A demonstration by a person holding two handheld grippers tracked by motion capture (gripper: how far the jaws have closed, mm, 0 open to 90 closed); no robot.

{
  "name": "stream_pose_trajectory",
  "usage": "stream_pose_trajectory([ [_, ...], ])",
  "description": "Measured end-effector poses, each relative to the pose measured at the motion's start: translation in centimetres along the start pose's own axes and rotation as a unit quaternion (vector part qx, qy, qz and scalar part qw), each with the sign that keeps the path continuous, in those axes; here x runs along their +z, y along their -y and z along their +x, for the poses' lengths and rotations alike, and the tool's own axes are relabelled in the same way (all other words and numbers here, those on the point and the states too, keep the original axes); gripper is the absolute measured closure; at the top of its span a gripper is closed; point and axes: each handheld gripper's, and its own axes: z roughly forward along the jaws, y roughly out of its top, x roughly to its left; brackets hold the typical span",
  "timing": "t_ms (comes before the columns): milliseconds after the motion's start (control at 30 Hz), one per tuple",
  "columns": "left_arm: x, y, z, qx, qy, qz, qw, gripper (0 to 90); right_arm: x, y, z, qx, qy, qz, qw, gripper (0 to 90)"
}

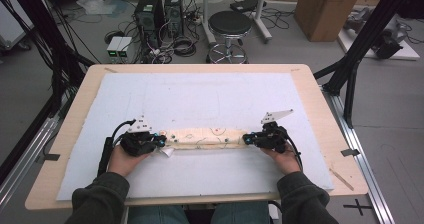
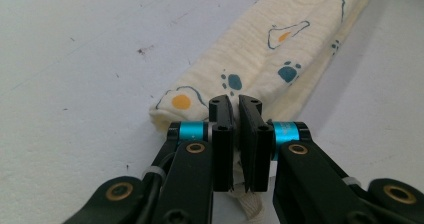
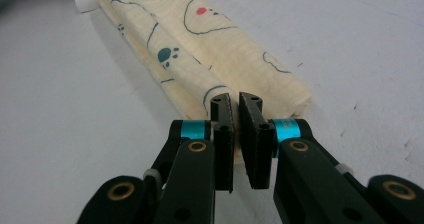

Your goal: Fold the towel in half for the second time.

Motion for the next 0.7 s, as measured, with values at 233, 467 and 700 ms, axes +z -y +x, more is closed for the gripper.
stream_pose_trajectory([
  [233, 0.1, 0.0, -0.3, 0.003, 0.003, 0.015, 0.9999, 76.3, -0.2, 0.2, 0.4, -0.006, 0.0, 0.002, 1.0, 78.9],
  [467, -1.4, -0.4, -0.1, -0.017, 0.053, -0.028, 0.998, 49.1, -1.5, -0.1, 1.0, -0.011, -0.014, -0.016, 0.9997, 58.3],
  [700, -1.0, -1.2, 0.3, -0.036, 0.018, -0.041, 0.9984, 62.6, -1.9, -2.4, 1.1, -0.016, -0.005, -0.039, 0.9991, 57.6],
])
